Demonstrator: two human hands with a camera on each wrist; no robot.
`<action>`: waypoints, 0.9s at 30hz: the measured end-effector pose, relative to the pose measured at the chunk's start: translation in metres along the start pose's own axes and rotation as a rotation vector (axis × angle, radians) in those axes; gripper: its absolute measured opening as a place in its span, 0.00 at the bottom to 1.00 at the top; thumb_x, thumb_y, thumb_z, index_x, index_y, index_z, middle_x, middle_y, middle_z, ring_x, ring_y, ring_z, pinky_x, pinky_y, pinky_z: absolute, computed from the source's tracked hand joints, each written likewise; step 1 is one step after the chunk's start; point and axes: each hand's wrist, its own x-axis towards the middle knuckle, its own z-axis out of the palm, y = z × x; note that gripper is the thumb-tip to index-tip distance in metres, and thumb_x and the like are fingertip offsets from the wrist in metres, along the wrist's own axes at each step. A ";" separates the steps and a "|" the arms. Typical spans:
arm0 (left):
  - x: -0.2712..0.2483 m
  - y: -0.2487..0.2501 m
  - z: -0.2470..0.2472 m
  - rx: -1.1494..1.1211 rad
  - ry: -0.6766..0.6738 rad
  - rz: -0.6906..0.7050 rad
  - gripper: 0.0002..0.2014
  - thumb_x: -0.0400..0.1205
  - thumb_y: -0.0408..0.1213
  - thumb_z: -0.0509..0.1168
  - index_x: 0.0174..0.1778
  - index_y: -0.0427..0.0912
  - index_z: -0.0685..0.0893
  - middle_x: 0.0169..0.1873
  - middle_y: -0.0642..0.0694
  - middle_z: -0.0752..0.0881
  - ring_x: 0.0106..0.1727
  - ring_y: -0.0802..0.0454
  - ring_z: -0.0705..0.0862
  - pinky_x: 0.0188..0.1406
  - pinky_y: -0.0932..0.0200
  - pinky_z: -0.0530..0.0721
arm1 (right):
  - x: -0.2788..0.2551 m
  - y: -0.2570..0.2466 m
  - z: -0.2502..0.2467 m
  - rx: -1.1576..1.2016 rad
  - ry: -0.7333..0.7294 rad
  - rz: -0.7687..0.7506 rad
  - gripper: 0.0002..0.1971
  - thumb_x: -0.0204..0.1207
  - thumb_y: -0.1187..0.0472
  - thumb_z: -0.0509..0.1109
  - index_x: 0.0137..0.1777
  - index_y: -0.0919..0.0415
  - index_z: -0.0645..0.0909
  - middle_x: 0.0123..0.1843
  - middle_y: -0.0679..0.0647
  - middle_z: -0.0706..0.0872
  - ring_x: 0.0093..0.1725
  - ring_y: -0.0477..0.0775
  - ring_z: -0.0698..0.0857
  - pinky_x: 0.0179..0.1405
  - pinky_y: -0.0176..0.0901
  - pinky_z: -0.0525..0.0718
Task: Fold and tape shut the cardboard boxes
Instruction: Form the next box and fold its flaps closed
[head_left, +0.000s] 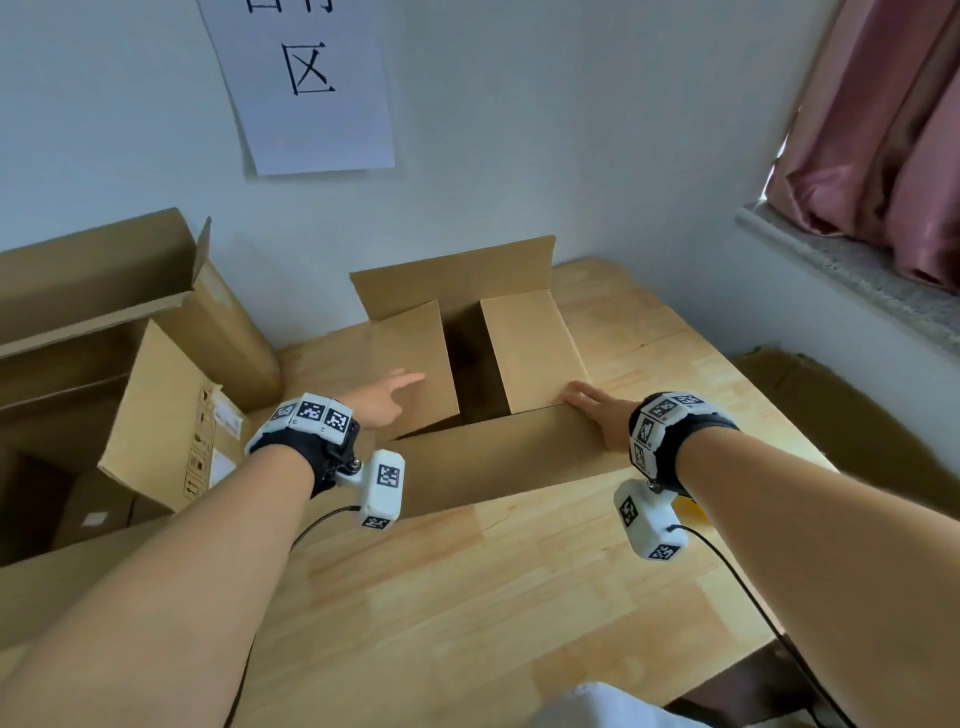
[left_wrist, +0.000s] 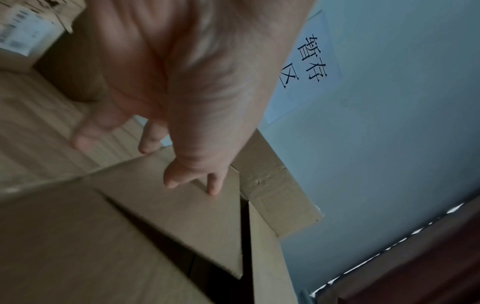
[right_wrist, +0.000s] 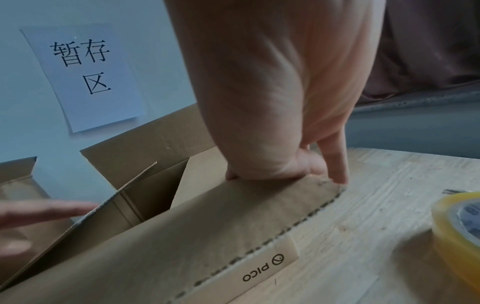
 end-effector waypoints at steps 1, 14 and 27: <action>-0.003 -0.003 0.005 0.010 -0.002 0.016 0.36 0.83 0.21 0.51 0.82 0.61 0.57 0.83 0.56 0.49 0.72 0.45 0.74 0.33 0.72 0.74 | 0.000 0.000 0.002 0.008 0.001 0.005 0.37 0.80 0.70 0.60 0.84 0.53 0.45 0.85 0.50 0.39 0.80 0.59 0.63 0.70 0.41 0.66; -0.040 -0.034 0.040 -0.079 -0.151 0.086 0.56 0.72 0.12 0.63 0.80 0.65 0.41 0.81 0.61 0.33 0.75 0.48 0.69 0.34 0.69 0.82 | 0.000 0.001 0.011 0.122 0.012 0.011 0.39 0.79 0.72 0.59 0.83 0.49 0.44 0.84 0.48 0.36 0.79 0.61 0.65 0.70 0.46 0.69; -0.033 -0.047 0.047 -0.227 -0.048 0.083 0.25 0.88 0.38 0.53 0.81 0.56 0.58 0.84 0.56 0.46 0.83 0.49 0.54 0.75 0.55 0.69 | -0.011 0.006 -0.023 0.979 0.187 0.225 0.18 0.85 0.65 0.53 0.67 0.55 0.80 0.71 0.56 0.77 0.61 0.59 0.79 0.53 0.46 0.80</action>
